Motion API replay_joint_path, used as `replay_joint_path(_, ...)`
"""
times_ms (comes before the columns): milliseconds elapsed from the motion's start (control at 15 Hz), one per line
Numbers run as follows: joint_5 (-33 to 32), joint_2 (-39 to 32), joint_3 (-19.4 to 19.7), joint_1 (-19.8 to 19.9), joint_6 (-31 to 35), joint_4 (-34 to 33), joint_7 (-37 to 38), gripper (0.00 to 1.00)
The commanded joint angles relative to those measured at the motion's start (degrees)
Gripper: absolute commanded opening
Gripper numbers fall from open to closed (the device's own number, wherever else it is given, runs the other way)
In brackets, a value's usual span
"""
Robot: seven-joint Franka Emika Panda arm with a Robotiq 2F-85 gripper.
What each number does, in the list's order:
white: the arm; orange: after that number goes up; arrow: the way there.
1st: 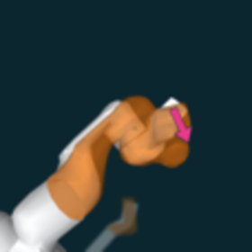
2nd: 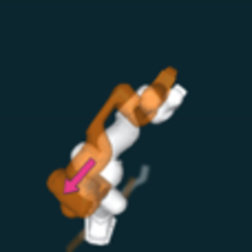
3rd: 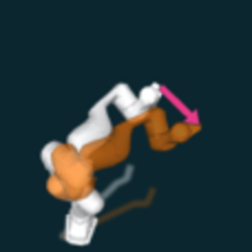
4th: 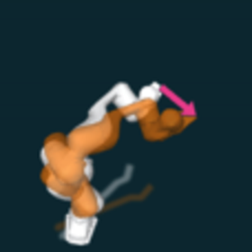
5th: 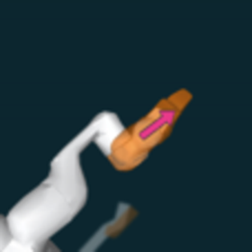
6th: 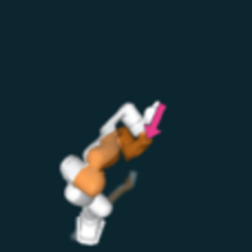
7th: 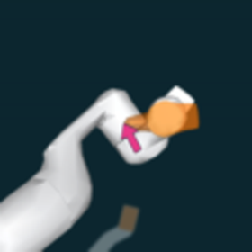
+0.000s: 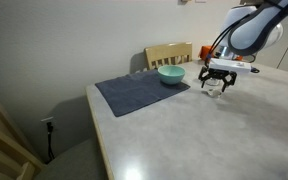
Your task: Put the lid on the silver object, remove it, then put it back again.
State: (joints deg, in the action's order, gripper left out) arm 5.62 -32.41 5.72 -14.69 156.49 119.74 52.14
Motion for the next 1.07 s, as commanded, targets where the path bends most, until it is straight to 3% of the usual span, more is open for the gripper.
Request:
replay_joint_path(0,-0.2,0.6,-0.2,0.1,-1.1,0.1,0.7,1.00)
replay_joint_path(1000,0.0,1.9,1.0,-0.4,2.4,3.2,7.0,1.00)
